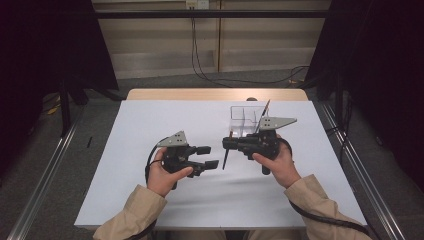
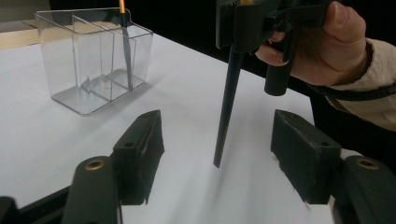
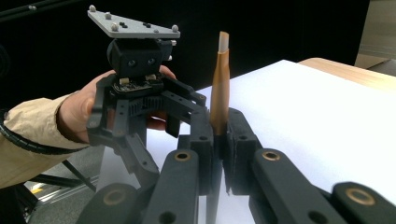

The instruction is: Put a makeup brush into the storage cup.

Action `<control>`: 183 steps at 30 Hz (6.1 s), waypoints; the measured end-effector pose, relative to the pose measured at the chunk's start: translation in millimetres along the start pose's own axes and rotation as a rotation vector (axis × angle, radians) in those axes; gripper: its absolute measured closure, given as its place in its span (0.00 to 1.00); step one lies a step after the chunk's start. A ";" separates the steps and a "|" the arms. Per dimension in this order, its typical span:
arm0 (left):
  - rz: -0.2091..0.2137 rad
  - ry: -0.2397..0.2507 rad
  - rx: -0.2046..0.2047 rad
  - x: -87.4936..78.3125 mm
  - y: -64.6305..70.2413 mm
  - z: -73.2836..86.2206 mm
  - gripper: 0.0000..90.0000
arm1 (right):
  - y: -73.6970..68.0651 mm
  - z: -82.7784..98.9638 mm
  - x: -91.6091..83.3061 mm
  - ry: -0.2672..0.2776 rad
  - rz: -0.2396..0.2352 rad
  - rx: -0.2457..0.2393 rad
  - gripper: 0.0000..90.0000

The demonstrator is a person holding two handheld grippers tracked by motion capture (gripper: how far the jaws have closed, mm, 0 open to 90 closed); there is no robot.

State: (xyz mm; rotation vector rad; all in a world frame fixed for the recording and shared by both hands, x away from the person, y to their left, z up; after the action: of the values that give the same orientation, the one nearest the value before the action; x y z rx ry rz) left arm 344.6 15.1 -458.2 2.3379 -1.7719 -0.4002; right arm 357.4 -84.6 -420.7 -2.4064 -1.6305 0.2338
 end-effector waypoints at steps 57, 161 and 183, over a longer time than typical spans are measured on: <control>-0.150 0.056 0.128 -95.1 -23.2 -2.4 0.02 | 7.4 -2.6 -16.7 -0.006 0.023 -0.031 0.93; -0.201 0.057 0.122 -125.1 -25.9 6.9 0.03 | 119.0 -64.0 -76.6 0.032 0.354 -0.078 0.93; -0.211 0.058 0.118 -124.9 -26.8 8.2 0.03 | 139.2 -77.3 -78.1 0.049 0.437 -0.095 0.93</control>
State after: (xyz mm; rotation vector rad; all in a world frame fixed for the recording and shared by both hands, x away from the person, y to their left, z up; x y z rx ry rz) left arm 334.8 142.7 -461.1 2.6016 -1.5688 -0.2601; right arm 472.6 -214.3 -383.9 -2.7938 -1.0995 0.1686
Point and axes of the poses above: each handheld gripper's, and its own axes: x roughly forward along the jaws, z roughly out of its underside, y roughly to its right, the point moved 10 cm from there along x, roughly forward along the jaws, and after that the axes turned 12 degrees about y, right-handed, at the moved point
